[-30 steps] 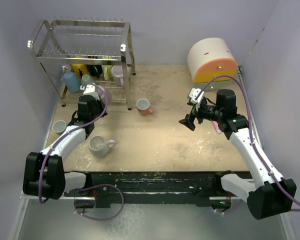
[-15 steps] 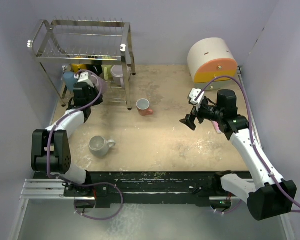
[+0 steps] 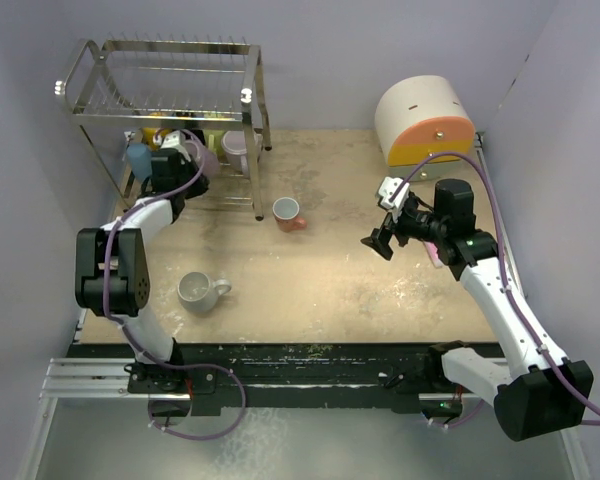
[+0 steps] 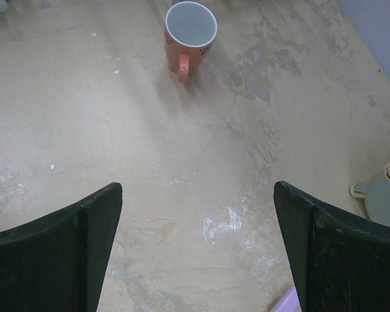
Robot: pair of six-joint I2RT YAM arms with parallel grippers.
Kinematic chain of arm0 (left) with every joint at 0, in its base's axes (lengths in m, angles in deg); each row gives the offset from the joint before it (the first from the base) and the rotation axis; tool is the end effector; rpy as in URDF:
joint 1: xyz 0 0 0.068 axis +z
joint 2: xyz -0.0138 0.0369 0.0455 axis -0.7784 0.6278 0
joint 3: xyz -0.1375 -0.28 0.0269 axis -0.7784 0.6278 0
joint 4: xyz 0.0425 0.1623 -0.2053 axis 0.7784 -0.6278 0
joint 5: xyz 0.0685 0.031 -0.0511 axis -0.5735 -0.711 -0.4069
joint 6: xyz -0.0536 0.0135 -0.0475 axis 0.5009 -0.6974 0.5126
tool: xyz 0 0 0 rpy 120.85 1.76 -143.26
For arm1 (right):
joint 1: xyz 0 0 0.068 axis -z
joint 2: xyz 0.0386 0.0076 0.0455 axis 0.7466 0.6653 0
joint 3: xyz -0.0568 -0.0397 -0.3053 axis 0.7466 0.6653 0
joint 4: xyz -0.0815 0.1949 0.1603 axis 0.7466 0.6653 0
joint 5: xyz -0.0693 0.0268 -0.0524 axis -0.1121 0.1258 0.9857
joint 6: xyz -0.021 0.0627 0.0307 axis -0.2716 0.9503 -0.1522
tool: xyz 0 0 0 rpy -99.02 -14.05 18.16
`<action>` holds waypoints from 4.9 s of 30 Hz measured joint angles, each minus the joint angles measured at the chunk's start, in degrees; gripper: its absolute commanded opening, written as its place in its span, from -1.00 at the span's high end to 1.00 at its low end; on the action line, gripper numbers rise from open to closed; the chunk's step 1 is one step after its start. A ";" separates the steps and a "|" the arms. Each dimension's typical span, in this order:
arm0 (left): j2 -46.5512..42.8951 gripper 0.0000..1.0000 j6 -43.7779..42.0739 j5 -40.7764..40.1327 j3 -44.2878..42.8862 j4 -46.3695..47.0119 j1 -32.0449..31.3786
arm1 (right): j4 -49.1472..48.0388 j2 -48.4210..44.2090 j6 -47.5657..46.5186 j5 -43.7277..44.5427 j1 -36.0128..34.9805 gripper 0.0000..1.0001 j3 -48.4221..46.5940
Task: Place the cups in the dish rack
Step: Turn the cup upside down in the dish rack, then pick up the cup at the center of the board.
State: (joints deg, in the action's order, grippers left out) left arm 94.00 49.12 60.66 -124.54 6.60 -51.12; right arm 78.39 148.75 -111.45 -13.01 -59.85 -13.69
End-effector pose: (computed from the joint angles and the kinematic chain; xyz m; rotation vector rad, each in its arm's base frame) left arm 0.4220 -0.0050 0.2513 -0.3635 2.0574 -0.3305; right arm 0.2221 0.0838 0.3574 -1.0798 1.5813 0.4304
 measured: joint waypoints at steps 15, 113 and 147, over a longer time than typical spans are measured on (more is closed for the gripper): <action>6.21 1.00 0.59 -1.62 -6.51 -6.95 0.00 | 0.02 0.04 -0.74 0.44 0.00 -1.00 0.48; -80.72 -0.99 15.93 22.40 26.51 -26.77 0.37 | 16.39 12.09 -16.61 -14.19 -1.42 -0.95 -17.79; -82.09 -0.99 0.00 24.48 21.99 -34.95 0.39 | 16.17 63.01 6.95 13.70 -17.05 -0.27 -60.17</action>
State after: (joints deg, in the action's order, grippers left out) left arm 11.90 49.12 85.14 -102.55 -28.35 -50.73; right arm 94.56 211.76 -104.50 0.70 -76.90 -73.86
